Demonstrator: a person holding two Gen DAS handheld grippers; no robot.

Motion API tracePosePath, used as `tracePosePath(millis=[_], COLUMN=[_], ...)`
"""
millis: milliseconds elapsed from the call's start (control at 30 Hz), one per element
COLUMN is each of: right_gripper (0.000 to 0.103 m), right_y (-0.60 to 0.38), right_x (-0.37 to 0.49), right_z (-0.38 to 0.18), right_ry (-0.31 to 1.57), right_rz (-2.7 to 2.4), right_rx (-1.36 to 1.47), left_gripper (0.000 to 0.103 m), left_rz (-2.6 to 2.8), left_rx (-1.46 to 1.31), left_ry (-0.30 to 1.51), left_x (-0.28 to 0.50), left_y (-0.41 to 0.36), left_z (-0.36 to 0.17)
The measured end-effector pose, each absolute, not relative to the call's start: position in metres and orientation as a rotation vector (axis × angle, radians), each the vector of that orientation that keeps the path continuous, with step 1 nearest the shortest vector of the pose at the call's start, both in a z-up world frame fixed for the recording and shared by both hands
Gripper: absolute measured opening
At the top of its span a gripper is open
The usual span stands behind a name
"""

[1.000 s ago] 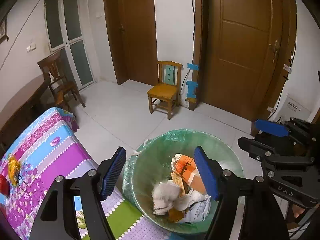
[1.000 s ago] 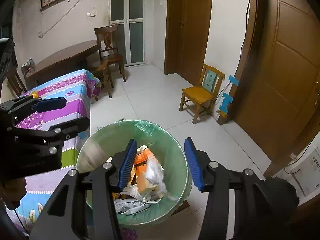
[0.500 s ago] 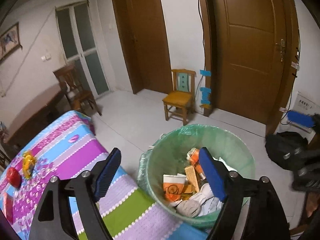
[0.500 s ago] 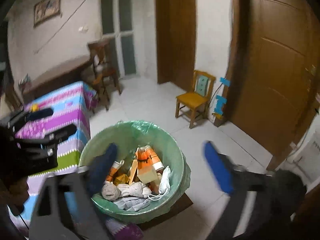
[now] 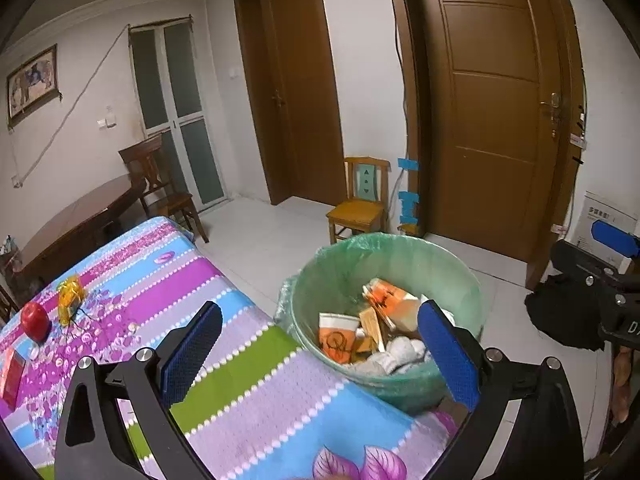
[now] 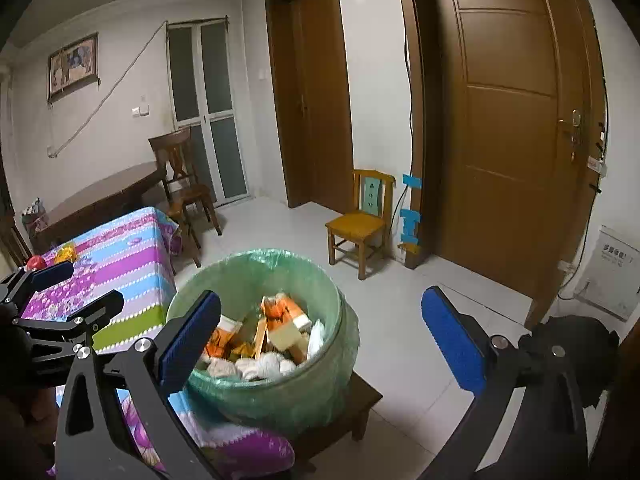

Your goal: Collect trash

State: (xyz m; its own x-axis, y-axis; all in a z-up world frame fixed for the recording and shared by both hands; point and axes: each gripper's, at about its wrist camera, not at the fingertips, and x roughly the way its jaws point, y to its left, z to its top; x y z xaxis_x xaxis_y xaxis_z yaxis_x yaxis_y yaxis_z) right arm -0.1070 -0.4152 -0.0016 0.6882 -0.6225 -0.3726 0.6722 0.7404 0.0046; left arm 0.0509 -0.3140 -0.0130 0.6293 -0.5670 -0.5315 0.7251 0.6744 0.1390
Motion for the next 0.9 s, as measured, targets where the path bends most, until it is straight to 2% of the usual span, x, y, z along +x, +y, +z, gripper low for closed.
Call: tracePosePath(millis=[900], right_gripper=[0.097], right_y=[-0.403], right_x=[-0.114], right_z=[-0.016], right_ry=[0.364], right_rz=[-0.755], right_rx=[0.071], left_gripper=[0.097], left_rz=[-0.758], left_rx=[0.401], left_ry=[0.464], left_x=[0.035], left_y=[-0.322], left_z=[-0.015])
